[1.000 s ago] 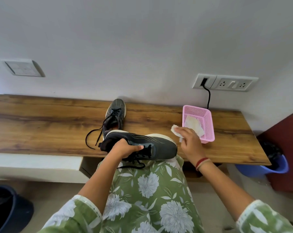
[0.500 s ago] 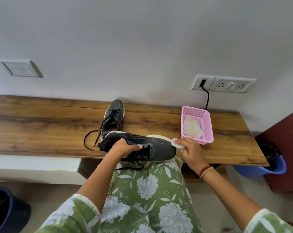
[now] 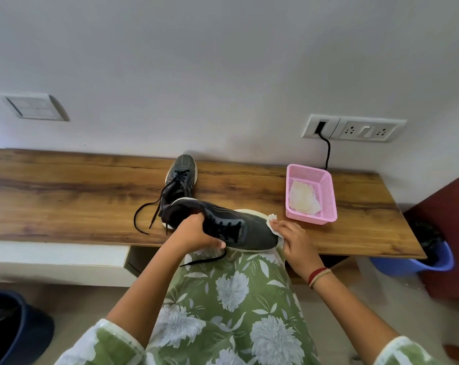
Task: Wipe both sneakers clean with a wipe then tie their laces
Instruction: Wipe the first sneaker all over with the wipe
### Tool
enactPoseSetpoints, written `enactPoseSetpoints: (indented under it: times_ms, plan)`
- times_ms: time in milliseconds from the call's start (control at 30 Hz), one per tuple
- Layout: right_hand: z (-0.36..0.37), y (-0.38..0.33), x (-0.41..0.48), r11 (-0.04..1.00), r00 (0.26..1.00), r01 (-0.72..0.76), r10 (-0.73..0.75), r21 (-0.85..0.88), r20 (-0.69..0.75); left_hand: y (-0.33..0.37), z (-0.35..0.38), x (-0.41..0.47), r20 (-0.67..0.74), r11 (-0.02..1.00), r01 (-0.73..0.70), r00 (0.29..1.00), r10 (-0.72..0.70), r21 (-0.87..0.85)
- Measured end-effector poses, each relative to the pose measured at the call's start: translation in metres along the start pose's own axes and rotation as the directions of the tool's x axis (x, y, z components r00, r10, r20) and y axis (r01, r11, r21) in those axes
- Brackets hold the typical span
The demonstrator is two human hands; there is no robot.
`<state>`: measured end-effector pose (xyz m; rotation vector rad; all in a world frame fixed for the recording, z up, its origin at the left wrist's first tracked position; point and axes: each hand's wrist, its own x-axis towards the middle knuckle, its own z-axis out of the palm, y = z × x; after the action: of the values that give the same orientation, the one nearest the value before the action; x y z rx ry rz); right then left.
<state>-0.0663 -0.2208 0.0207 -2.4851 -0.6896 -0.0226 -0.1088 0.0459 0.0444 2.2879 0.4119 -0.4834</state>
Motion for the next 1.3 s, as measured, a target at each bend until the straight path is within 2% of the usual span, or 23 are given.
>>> enactPoseSetpoints:
  times_ms: [67,100,133,267,433,500,600,700,800,900,1000,1100,1200,1300]
  plan:
    - [0.002,0.002,0.002,0.999,0.999,-0.048,0.047,0.014,0.007,0.006,-0.003,-0.009,-0.034,0.928,-0.071,0.995,0.090,0.366]
    - [0.002,0.003,0.004,0.998,0.998,-0.060,0.059,0.017,0.017,0.007,-0.005,-0.010,-0.035,0.873,-0.093,0.992,0.125,0.478]
    - [0.003,0.003,0.005,0.998,0.998,-0.064,0.064,0.018,0.024,0.008,-0.007,-0.011,-0.021,0.847,-0.112,0.989,0.144,0.519]
    - [0.000,0.007,0.007,0.990,0.995,-0.101,0.101,0.095,0.009,-0.001,-0.004,-0.004,0.049,0.897,-0.156,0.988,0.150,0.413]
    - [-0.010,0.012,-0.007,0.968,0.992,-0.125,0.118,0.217,0.044,-0.009,0.004,0.005,0.040,0.869,-0.181,0.982,0.184,0.461]
    - [-0.014,0.015,-0.006,0.928,0.979,-0.201,0.185,0.314,0.081,-0.012,0.006,0.010,0.027,0.886,-0.181,0.982,0.187,0.427]
    - [-0.021,0.017,0.001,0.803,0.927,-0.346,0.372,0.485,0.045,-0.011,0.005,0.018,-0.018,0.913,-0.219,0.971,0.239,0.344]
    - [-0.036,0.014,0.010,0.662,0.844,-0.367,0.532,0.653,-0.065,0.002,-0.003,0.026,-0.074,0.944,-0.265,0.956,0.284,0.196]
    - [-0.056,0.006,0.025,0.595,0.814,-0.301,0.568,0.746,-0.125,0.026,-0.009,0.028,-0.176,0.944,-0.287,0.950,0.258,-0.166]
    - [-0.073,-0.007,0.041,0.582,0.832,-0.275,0.543,0.765,-0.115,0.047,-0.010,0.026,-0.233,0.780,-0.269,0.959,0.162,-0.565]
    - [-0.086,-0.023,0.060,0.646,0.866,-0.270,0.487,0.714,-0.114,0.053,-0.001,0.027,-0.244,0.612,-0.202,0.970,0.015,-0.765]
    - [-0.092,-0.039,0.083,0.751,0.905,-0.219,0.396,0.623,-0.158,0.051,0.014,0.024,-0.240,0.553,-0.165,0.968,-0.066,-0.816]
    - [-0.086,-0.054,0.111,0.917,0.949,-0.134,0.228,0.375,-0.219,0.041,0.036,0.018,-0.222,0.485,-0.131,0.966,-0.135,-0.865]
    - [-0.061,-0.062,0.133,0.992,0.992,-0.055,0.067,0.111,-0.108,0.039,0.052,0.013,-0.209,0.391,-0.111,0.954,-0.217,-0.914]
